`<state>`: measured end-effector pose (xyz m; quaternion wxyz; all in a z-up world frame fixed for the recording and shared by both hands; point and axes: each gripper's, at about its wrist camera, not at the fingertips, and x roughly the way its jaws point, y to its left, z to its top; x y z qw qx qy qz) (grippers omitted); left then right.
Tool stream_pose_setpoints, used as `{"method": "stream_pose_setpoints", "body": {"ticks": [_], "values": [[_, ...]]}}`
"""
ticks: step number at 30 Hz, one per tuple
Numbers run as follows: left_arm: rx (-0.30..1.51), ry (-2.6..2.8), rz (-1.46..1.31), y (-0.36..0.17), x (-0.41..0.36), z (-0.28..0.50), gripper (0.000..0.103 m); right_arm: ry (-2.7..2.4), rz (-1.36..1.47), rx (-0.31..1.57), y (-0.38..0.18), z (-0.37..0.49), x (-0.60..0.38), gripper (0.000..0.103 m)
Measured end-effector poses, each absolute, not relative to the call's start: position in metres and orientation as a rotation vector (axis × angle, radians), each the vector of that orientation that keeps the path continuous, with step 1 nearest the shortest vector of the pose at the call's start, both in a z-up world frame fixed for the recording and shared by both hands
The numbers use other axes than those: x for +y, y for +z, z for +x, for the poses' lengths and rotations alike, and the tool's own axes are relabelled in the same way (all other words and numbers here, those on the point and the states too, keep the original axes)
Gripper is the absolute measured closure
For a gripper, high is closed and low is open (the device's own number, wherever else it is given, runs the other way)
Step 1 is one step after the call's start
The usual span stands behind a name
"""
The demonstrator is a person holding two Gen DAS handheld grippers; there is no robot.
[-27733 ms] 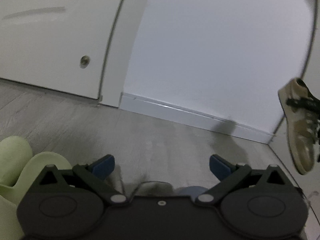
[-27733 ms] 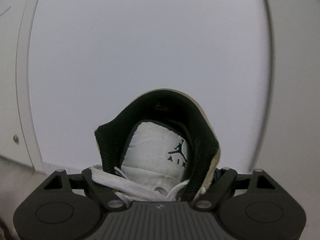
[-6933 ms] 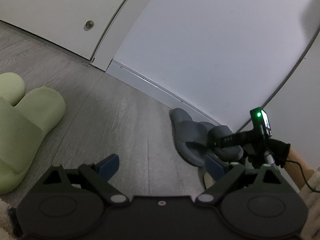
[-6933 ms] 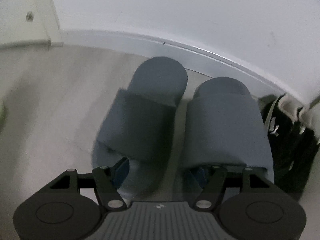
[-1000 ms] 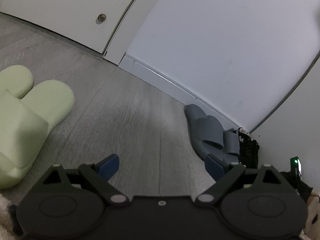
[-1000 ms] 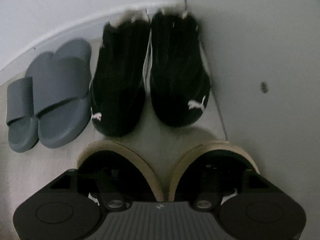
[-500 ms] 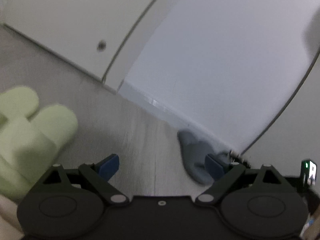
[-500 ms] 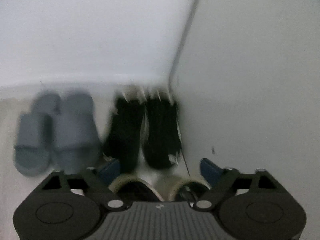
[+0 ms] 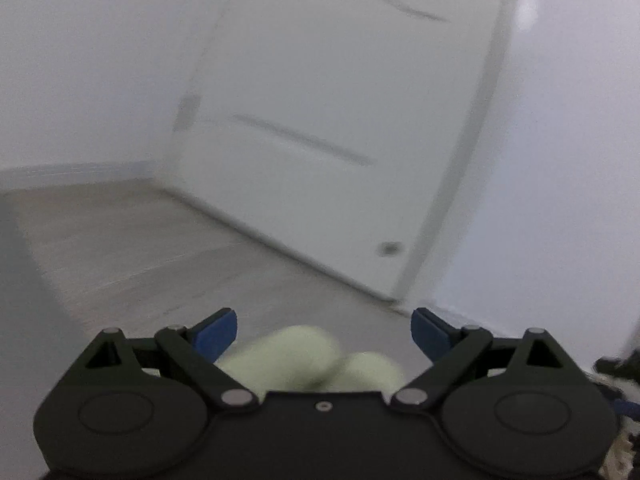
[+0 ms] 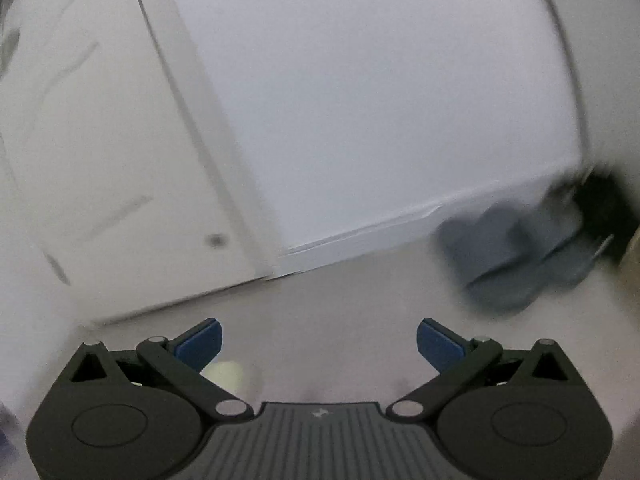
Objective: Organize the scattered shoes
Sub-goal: 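Move the right tool over the pale green slides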
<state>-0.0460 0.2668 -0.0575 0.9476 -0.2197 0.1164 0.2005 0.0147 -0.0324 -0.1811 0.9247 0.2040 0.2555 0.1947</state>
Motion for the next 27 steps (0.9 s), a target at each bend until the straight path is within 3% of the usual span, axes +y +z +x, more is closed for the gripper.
{"method": "stream_pose_setpoints", "body": {"ticks": [4, 7, 13, 27], "values": [[0.275, 0.519, -0.504, -0.084, 0.307, -0.088, 0.008, 0.514, 0.395, 0.639, -0.181, 0.006, 0.057, 0.009], [0.285, 0.572, -0.518, -0.095, 0.324, -0.103, 0.008, 0.552, 0.339, 0.676, -0.188, -0.005, 0.113, 0.009], [0.270, 0.601, -0.579, -0.100, 0.352, -0.124, 0.008, 0.377, -0.072, 0.958, -0.251, -0.015, 0.255, 0.010], [0.362, 0.596, -0.598, -0.127, 0.369, -0.106, 0.008, 0.146, -0.117, 1.042, -0.314, 0.021, 0.300, 0.011]]}}
